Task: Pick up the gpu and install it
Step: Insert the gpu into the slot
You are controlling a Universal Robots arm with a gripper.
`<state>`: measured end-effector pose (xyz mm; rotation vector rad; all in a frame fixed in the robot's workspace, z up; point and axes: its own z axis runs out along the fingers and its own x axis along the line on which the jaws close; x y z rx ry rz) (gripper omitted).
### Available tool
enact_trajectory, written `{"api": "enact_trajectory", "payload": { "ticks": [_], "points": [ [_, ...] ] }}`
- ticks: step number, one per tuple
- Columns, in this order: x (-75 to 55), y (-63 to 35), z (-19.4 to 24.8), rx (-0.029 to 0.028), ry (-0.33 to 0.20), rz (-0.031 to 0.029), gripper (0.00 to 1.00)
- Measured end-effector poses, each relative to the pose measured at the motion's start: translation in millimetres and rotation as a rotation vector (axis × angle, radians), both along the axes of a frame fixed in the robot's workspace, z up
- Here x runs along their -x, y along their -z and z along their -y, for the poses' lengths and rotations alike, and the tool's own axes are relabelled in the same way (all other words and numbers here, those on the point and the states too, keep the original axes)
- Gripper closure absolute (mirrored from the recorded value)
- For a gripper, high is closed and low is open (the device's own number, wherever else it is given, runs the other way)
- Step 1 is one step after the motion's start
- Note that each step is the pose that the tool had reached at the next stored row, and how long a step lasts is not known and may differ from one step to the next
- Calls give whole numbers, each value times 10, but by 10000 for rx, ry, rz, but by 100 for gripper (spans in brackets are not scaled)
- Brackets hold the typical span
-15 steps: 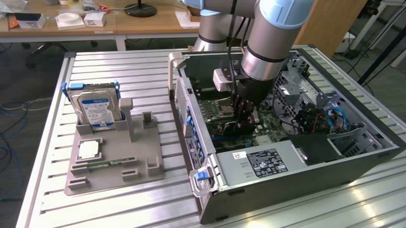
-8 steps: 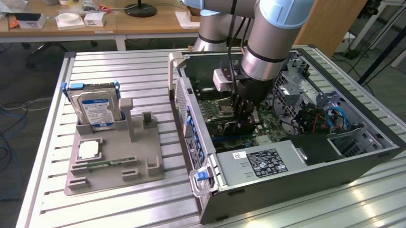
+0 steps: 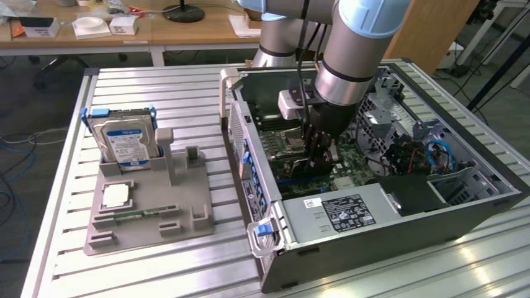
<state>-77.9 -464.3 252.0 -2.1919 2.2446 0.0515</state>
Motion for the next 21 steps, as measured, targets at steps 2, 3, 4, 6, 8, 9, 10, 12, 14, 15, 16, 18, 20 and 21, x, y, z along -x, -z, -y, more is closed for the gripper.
{"api": "enact_trajectory", "payload": {
  "ticks": [2,3,4,6,8,9,10,12,14,15,16,18,20,21],
  "points": [
    [-1,-12,-2,-17,0,8,74],
    [0,-28,-1,-6,0,3,74],
    [0,-42,0,1,1,0,74],
    [0,-51,0,-1,0,1,74],
    [0,-52,0,-2,0,1,74],
    [0,-53,0,1,0,0,74],
    [0,-54,0,2,0,-1,74],
    [0,-53,0,1,0,0,74],
    [-1,-54,-4,3,-2,-1,74],
    [-1,-54,-8,4,-2,-1,74],
    [0,-53,-12,2,-1,0,74],
    [0,-52,-16,1,-2,0,74],
    [1,-51,-24,1,-1,0,74],
    [1,-49,-24,2,-3,0,74]
  ]
}}
